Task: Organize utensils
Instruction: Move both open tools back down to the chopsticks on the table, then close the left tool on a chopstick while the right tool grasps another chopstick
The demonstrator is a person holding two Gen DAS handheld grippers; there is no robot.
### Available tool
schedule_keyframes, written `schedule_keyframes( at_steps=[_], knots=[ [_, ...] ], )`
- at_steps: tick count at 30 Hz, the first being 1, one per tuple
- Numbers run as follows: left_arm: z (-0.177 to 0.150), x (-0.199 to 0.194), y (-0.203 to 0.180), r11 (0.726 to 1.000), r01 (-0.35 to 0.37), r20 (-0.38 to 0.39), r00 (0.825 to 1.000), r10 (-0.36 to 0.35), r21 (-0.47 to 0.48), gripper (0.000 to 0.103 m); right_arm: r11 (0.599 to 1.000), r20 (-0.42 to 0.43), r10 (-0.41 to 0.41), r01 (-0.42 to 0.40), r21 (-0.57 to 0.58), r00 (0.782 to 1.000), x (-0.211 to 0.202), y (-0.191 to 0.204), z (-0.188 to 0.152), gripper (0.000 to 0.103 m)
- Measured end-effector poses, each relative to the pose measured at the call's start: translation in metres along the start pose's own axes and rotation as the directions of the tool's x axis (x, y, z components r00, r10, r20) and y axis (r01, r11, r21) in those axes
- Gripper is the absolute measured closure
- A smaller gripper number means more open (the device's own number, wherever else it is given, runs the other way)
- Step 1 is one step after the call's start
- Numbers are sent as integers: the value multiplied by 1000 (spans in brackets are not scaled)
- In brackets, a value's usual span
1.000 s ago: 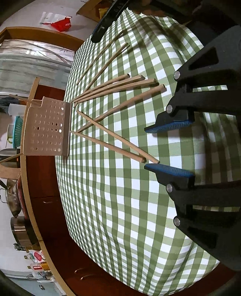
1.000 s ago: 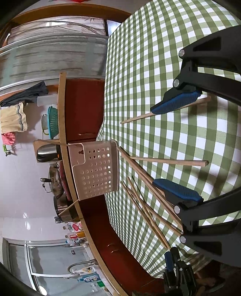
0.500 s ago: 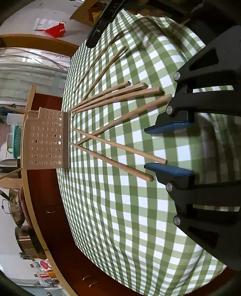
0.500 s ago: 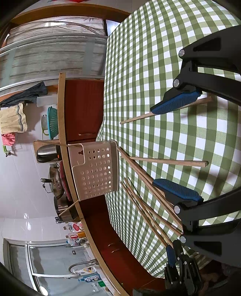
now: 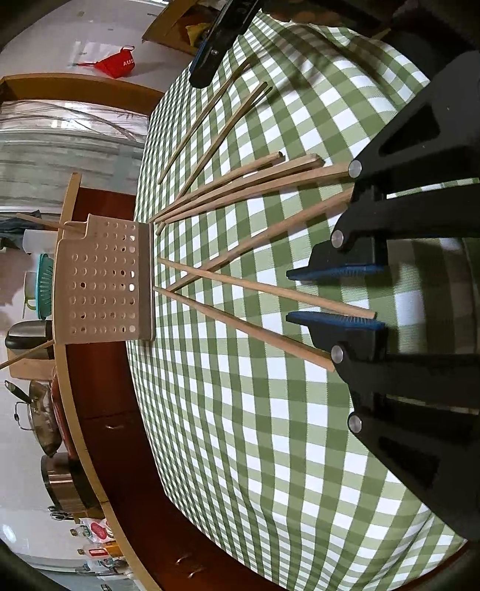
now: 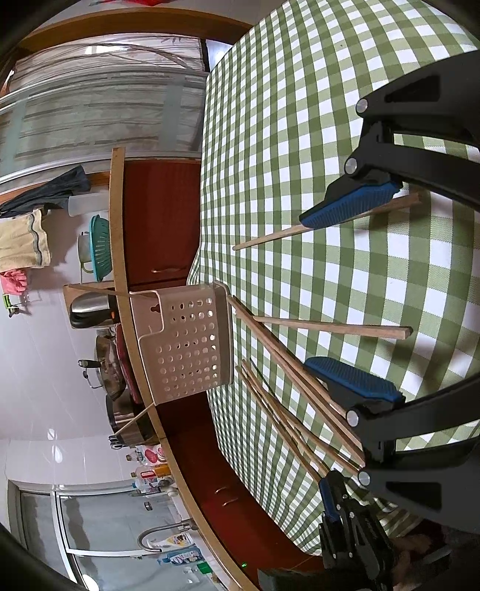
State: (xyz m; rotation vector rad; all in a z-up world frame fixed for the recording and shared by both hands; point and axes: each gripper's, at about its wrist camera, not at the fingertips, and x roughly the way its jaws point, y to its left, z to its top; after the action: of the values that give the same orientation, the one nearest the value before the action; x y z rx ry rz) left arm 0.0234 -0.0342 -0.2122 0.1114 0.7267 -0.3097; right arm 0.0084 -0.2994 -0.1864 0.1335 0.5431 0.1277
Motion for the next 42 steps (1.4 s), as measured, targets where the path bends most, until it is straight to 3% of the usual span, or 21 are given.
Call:
schedule_keyframes(
  at_steps=[1, 5, 19, 21, 25, 27, 33, 42],
  knots=[
    [0, 0, 1, 1000, 1, 1, 1000, -1, 3, 94, 1000, 0, -1, 1, 0, 1000, 0, 0, 0, 33],
    [2, 1, 0, 1000, -6, 4, 1000, 6, 18, 97, 1000, -4, -3, 3, 2, 1000, 1, -1, 0, 33],
    [9, -3, 4, 1000, -4, 32, 999, 4, 4, 97, 996, -101, 56, -62, -58, 993, 20, 14, -19, 58],
    [9, -3, 3, 1000, -3, 35, 999, 3, 5, 97, 996, -124, 64, -72, -62, 990, 24, 16, -23, 68],
    [10, -3, 3, 1000, 0, 37, 999, 0, 4, 97, 995, -138, 60, -71, -72, 989, 25, 18, -26, 75],
    [10, -3, 3, 1000, -2, 37, 999, 1, 5, 97, 996, -148, 54, -64, -67, 988, 26, 16, -27, 96],
    [12, -6, 2, 1000, -6, 53, 999, 6, 9, 97, 996, -134, 28, -38, -75, 991, 23, 16, -27, 96],
    [19, -15, -1, 1000, -3, 82, 997, 3, 2, 97, 997, -36, -16, 13, -78, 999, 2, 10, -12, 96]
  ],
)
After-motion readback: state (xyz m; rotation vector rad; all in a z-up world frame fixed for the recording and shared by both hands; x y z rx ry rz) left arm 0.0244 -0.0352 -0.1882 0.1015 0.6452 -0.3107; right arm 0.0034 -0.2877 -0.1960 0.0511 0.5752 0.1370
